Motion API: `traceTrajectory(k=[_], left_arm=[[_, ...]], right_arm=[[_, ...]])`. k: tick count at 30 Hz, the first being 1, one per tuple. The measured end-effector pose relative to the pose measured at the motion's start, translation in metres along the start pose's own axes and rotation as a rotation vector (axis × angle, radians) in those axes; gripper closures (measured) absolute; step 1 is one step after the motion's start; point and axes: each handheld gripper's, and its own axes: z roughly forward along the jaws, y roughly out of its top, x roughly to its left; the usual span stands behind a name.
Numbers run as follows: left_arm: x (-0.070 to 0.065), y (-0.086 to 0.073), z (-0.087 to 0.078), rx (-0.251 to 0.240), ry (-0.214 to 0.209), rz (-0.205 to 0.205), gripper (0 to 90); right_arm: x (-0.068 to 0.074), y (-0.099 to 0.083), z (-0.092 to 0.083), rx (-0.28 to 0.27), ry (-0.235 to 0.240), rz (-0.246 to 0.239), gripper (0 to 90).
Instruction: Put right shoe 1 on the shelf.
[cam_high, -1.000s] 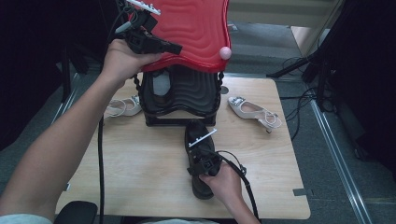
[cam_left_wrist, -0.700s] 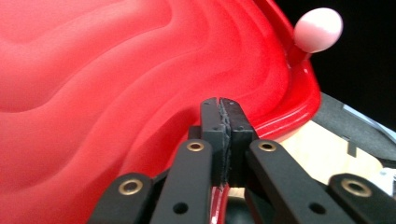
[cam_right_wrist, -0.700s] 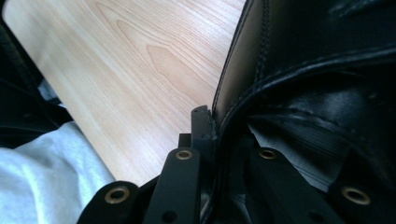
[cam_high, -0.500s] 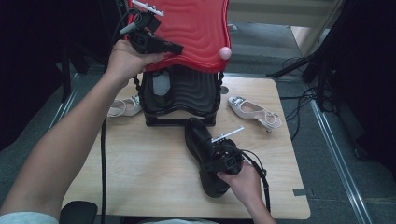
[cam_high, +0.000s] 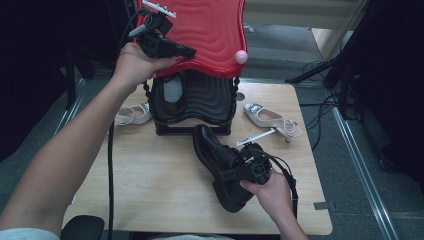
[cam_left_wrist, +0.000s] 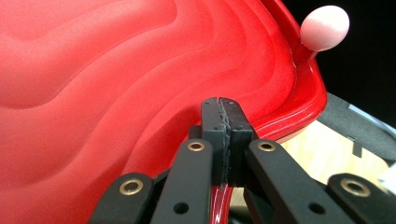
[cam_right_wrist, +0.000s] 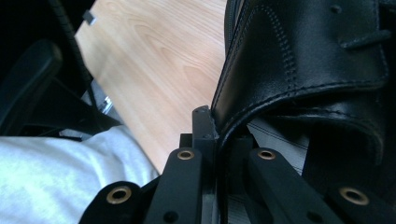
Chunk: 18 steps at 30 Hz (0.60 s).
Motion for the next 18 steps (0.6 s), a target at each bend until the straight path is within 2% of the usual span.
traceTrajectory(k=[5, 12, 18], left_arm=[[0.001, 0.0, 0.0, 0.0, -0.006, -0.004, 90.0], [-0.001, 0.001, 0.0, 0.007, 0.006, -0.012, 90.0], [0.0, 0.001, 0.0, 0.008, -0.004, -0.019, 90.0]], right_arm=[[0.02, 0.008, -0.019, -0.009, -0.008, -0.045, 87.8], [0.022, 0.024, -0.036, -0.064, -0.032, -0.061, 87.7], [0.024, 0.052, -0.043, -0.14, -0.053, -0.08, 87.0]])
